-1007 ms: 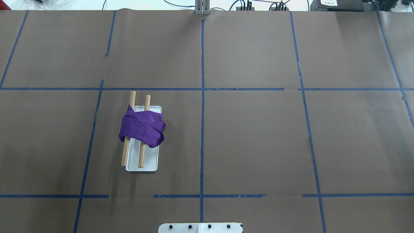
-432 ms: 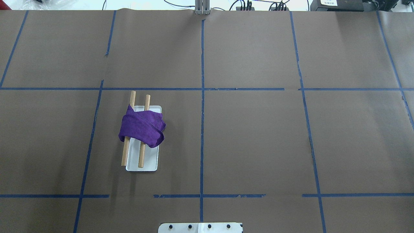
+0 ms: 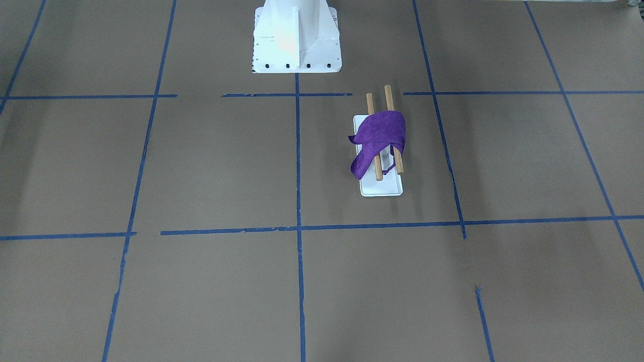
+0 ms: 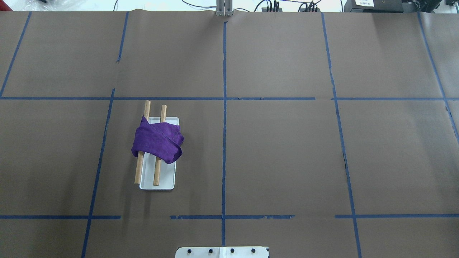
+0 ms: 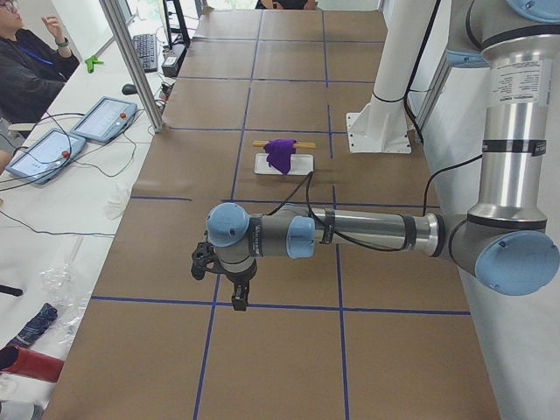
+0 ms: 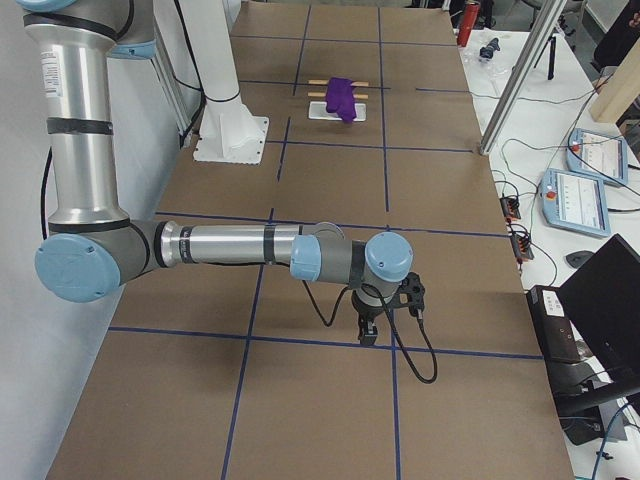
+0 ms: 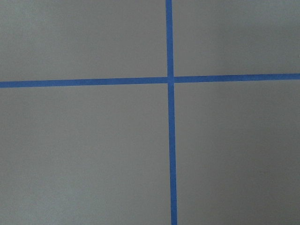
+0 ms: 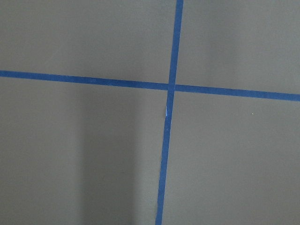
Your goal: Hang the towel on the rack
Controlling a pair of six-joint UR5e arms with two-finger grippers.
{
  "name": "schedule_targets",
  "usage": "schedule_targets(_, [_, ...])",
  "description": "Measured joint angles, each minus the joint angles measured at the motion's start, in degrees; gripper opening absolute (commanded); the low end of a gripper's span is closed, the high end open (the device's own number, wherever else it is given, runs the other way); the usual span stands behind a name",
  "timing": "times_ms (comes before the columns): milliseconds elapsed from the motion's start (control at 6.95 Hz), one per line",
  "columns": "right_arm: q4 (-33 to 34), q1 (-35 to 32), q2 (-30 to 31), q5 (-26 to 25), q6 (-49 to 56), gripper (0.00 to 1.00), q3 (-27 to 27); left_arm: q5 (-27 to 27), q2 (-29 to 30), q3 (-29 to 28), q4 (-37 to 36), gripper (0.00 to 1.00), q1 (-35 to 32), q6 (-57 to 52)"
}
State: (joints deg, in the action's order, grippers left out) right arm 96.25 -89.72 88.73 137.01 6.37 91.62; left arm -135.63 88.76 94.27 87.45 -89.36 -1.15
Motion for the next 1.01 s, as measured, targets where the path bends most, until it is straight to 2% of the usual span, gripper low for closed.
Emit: schedule_targets(1007, [0.1, -1.6, 0.3, 0.3, -0.1, 1.0, 0.1, 0.1, 0.0, 0.1, 0.1, 1.0, 0.0, 0.0])
